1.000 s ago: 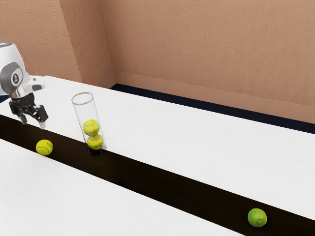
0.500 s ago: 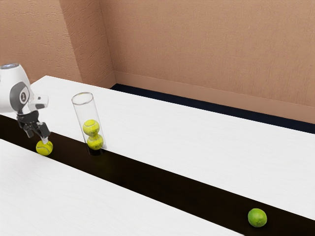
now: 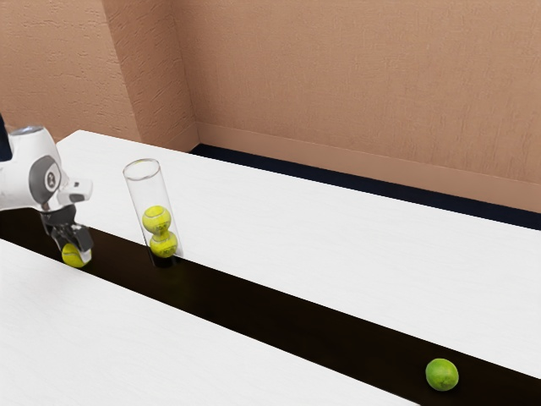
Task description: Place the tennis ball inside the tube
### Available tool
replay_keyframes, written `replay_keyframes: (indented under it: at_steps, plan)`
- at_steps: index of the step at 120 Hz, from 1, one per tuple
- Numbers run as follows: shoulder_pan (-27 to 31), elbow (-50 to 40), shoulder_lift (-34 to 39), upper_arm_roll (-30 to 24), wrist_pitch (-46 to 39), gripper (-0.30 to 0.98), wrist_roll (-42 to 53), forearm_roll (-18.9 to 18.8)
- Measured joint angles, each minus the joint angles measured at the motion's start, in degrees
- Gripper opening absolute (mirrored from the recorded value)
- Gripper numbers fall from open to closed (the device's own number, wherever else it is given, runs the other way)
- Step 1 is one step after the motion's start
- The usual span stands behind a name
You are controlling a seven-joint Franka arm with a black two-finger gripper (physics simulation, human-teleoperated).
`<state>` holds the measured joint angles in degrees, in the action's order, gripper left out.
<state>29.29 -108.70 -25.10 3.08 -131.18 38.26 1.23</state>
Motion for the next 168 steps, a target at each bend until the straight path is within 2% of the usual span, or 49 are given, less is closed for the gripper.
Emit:
replay_keyframes:
  at_steps: [36, 66, 110, 144, 168]
  plan:
    - [0.09, 0.29, -1.88, 0.0, -0.69, 0.68, 1.27, 0.25]
    - [0.07, 0.74, -1.97, 0.0, -1.0, 0.46, 1.95, 0.25]
    - [0.3, -0.08, -0.57, -0.08, -1.48, 0.33, 2.08, 0.01]
    - [0.04, -7.49, 12.53, -0.62, -1.12, 0.26, 1.38, -0.38]
    - [0.96, -8.81, 24.66, -4.49, 6.5, 0.24, -1.38, -0.4]
